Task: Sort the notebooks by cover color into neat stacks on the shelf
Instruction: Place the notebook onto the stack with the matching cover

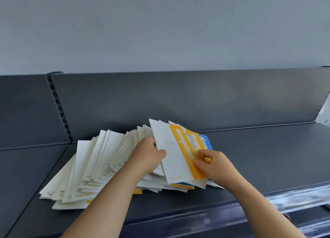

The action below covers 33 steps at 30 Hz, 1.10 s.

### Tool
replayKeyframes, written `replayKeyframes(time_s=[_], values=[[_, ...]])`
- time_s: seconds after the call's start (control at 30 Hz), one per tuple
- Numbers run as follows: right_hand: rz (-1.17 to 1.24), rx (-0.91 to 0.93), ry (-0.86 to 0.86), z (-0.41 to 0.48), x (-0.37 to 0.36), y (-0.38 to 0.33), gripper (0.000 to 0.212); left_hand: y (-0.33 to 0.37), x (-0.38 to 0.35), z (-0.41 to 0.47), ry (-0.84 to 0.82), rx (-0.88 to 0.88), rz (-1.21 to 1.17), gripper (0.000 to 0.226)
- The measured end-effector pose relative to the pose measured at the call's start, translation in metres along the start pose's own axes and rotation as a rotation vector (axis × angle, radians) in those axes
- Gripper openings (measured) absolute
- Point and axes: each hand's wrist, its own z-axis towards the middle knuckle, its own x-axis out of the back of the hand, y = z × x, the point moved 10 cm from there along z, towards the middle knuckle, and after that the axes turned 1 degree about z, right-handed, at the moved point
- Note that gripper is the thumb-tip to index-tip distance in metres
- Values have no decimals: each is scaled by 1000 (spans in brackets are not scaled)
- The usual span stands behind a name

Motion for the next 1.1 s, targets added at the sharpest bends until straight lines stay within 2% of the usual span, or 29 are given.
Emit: replayKeyframes(time_s=[0.1,0.23,0.5,0.7,0.87,1.0,1.1], values=[[-23,-61,13,4,1,9,20,-5,-1,-2,-3,19,-46,11],[-37,-68,-6,2,0,7,29,-2,5,-4,45,9,-133,23],[180,-54,40,-5,6,0,32,-8,-1,-2,37,82,-202,17],[246,-92,38,-10,7,-8,33,-10,3,-5,81,74,-274,17],[328,-88,-14,-7,-2,-25,54,-10,19,-19,127,28,-404,23],[437,14,7,-8,-5,-56,40,-18,43,-31,204,8,-452,27],[465,52,22,-10,-12,-79,40,-30,67,-43,249,9,-464,28]])
